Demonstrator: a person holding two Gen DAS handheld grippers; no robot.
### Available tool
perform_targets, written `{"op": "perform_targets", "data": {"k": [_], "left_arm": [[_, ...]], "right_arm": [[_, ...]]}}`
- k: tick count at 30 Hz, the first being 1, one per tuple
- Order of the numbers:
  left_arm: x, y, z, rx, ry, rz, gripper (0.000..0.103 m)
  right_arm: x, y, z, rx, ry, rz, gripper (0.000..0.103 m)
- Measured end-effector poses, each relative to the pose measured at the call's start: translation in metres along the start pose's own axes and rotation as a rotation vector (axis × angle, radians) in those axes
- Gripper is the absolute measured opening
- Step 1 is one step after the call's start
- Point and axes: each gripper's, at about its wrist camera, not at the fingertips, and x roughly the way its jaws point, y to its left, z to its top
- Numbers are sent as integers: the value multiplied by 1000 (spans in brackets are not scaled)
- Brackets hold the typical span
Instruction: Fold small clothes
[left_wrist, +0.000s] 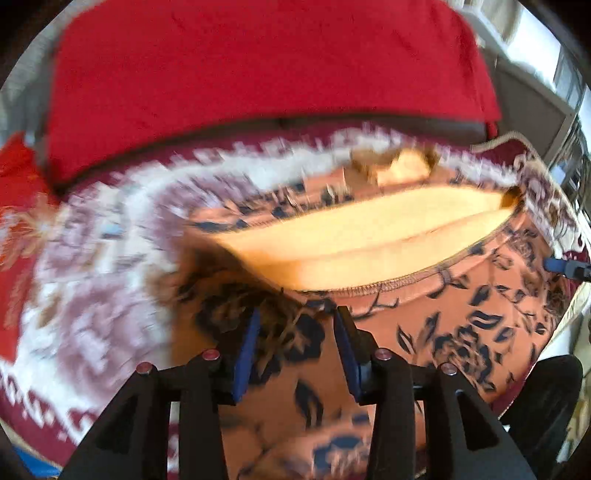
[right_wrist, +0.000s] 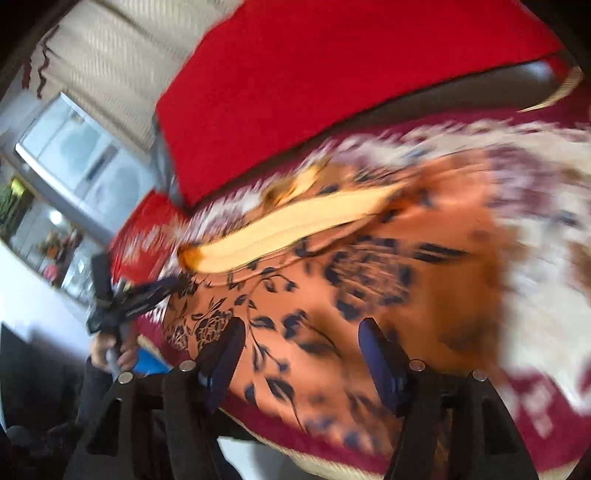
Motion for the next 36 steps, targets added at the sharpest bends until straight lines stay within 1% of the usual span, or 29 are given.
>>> {"op": "perform_targets", "data": {"k": [1,2,3,4,5,6,7,8,9,10,11,12,13,16,18,20,21,22,24,26,27,29,31,32,34,36], "left_arm": [[9,4,8,-8,9,16,42],[13,6,15,-8,-1,27,42],[16,9,21,-7,-10,28,42],[18,14,31,-21,-22,30,42],[20,24,43,-63,-45,40,42],[20,30,49,-89,-64,50,42],[21,40,57,-137,-94,73,42],[23,54,67,-209,-115,106,42],[26,65,73,-264,-119,124,42],[29,78,78,-325,-119,126,42],[30,90,80,-386,-117,105,42],[29,97,79,-417,-122,83,42],[25,103,76,-433,-134,72,42],[2,101,61,-384,-189,106,46],[-14,97,45,-338,-217,90,53],[-26,96,30,-305,-227,92,54],[-29,95,24,-297,-227,96,56],[-31,93,19,-287,-221,92,57],[-34,90,11,-254,-200,74,57],[-30,88,6,-224,-180,86,57],[-27,88,6,-220,-165,85,57],[-14,90,8,-220,-131,66,57],[-3,92,9,-223,-114,65,57],[4,93,12,-215,-98,65,57],[14,94,15,-225,-70,61,57],[20,90,21,-211,-60,55,57]], "right_arm": [[17,-4,14,21,44,15,67],[28,-5,25,25,84,30,67],[38,-7,41,19,92,24,67],[43,-10,55,18,75,18,67],[44,-15,68,31,55,34,67],[44,-22,83,63,28,69,67],[41,-29,94,99,-14,88,67],[38,-42,108,153,-89,101,67],[36,-55,113,204,-132,115,67],[34,-70,116,280,-167,135,67],[32,-79,115,334,-188,148,67],[27,-85,111,356,-215,157,67],[21,-86,108,335,-233,155,67],[2,-73,85,268,-245,131,67],[-11,-59,67,214,-231,127,69],[-21,-44,48,170,-210,148,70],[-25,-37,39,135,-196,165,70],[-31,-33,31,110,-185,161,72],[-42,-23,12,65,-180,110,72],[-57,-21,-4,18,-217,42,72],[-65,-24,-12,9,-250,0,72],[-81,-36,-17,40,-289,-49,72],[-90,-50,-16,52,-330,-158,72],[-94,-59,-15,73,-344,-192,72],[-95,-76,-8,108,-344,-226,72],[-86,-87,5,105,-329,-259,72]]}}
